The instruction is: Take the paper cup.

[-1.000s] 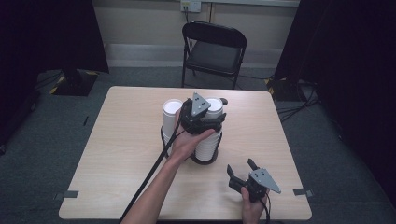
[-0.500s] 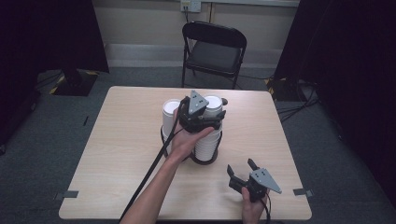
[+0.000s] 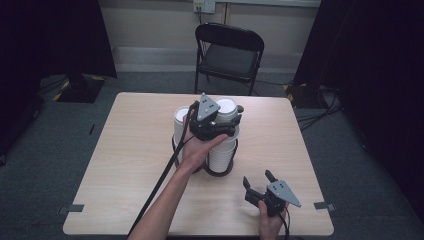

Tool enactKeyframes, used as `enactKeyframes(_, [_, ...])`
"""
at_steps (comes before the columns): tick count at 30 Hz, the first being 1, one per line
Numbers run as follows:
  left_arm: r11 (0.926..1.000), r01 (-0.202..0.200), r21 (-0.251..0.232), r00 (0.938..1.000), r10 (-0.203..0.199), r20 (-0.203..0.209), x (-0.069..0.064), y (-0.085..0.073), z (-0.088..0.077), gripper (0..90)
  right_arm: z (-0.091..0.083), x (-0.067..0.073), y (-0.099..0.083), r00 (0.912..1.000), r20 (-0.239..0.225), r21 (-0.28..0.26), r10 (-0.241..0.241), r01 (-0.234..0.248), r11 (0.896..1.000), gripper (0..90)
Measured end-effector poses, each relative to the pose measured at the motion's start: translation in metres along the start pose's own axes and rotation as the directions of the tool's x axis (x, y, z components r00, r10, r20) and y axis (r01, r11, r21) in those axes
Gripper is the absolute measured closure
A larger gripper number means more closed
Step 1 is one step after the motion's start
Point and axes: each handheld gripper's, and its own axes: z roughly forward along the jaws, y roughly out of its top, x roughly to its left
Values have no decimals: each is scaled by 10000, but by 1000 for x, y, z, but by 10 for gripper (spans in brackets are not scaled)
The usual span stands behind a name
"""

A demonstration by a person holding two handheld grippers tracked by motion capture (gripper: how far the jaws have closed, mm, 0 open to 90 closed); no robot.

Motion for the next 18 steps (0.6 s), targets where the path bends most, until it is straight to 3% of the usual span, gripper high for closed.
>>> enactKeyframes(3, [9996,181,-205,9998,-180,14,3,3,-4,210,0,0,0,10000,27,1,-15,15,10000,157])
enactKeyframes(18, [9940,252,-1064,9996,-234,182,7,10,-15,211,0,0,0,10000,66,40,29,-29,10000,157])
